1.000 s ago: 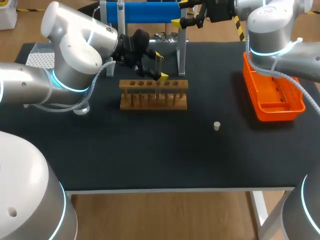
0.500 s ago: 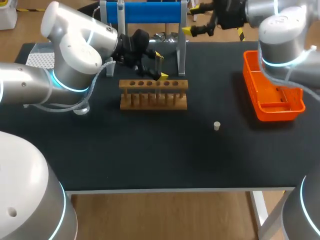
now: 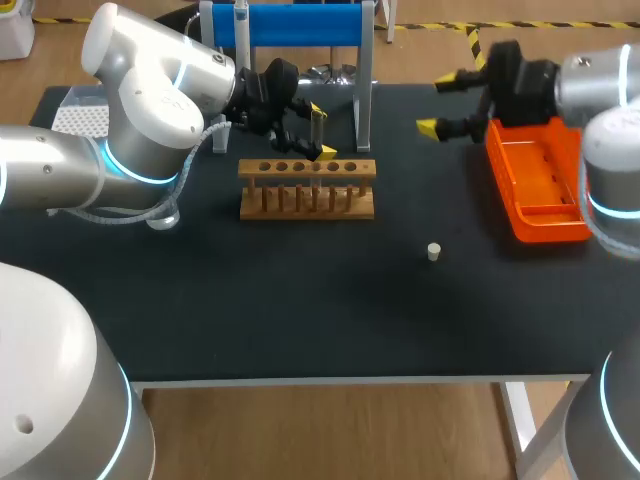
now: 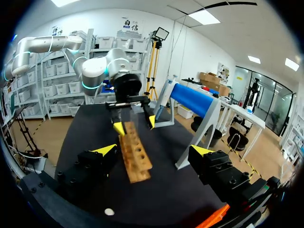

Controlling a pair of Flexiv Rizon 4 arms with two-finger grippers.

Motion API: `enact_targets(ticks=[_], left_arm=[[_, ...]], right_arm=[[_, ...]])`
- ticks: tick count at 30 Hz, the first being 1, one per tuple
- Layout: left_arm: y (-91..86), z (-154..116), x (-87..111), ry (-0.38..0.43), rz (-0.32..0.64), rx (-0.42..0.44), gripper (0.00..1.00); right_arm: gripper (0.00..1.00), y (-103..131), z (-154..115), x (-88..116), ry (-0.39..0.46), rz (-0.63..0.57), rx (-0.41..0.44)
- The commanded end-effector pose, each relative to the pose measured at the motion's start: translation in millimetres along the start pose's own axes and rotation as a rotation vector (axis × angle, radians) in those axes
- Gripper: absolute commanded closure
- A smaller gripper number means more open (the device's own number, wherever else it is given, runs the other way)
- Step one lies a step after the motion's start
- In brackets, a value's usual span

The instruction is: Invert the test tube, pick up the pipette, mount the tip to pipette, aspirate from beaker and dispense into the tube, eject the tip, return the pipette, and cap with the stopper.

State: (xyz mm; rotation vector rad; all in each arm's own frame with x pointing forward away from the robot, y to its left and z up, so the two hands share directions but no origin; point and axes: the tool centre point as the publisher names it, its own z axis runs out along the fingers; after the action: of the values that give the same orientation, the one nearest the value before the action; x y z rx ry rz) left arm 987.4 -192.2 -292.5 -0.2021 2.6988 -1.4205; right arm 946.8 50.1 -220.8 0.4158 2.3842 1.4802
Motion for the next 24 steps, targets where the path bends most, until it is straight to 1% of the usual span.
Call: enact_targets(ticks=[1,5,8,12,17,24], left_arm=[[-0.8,-0.1,-1.0,0.003,-0.001,-0.003,0.0],[-0.8,-0.1,-1.0,0.003,-0.001,-0.003,0.0],[-0.8,-0.1,-1.0,0.003,-0.001,-0.003,0.0],[-0.8,-0.1,-1.0,0.003,-0.001,-0.003,0.0],[-0.8,-0.1,-1.0,0.003,-0.001,-0.003,0.0],[-0.8,-0.1,-1.0,0.003,-0.001,-0.003,0.0]], right_arm=[[0.0,-21.1,-43.6,38.7,-0.042,0.019,-0.026],[0.0,-39.1,-51.2,56.2,-0.037,0.043,-0.025],[0.0,-54.3,-52.1,69.8,-0.026,0.057,-0.006],[0.0,-75.4,-52.7,87.3,-0.028,0.04,0.014],[0.0,-98.5,-51.5,102.1,-0.034,0.059,0.01],[0.0,-120.5,-43.7,117.9,-0.033,0.051,0.012]])
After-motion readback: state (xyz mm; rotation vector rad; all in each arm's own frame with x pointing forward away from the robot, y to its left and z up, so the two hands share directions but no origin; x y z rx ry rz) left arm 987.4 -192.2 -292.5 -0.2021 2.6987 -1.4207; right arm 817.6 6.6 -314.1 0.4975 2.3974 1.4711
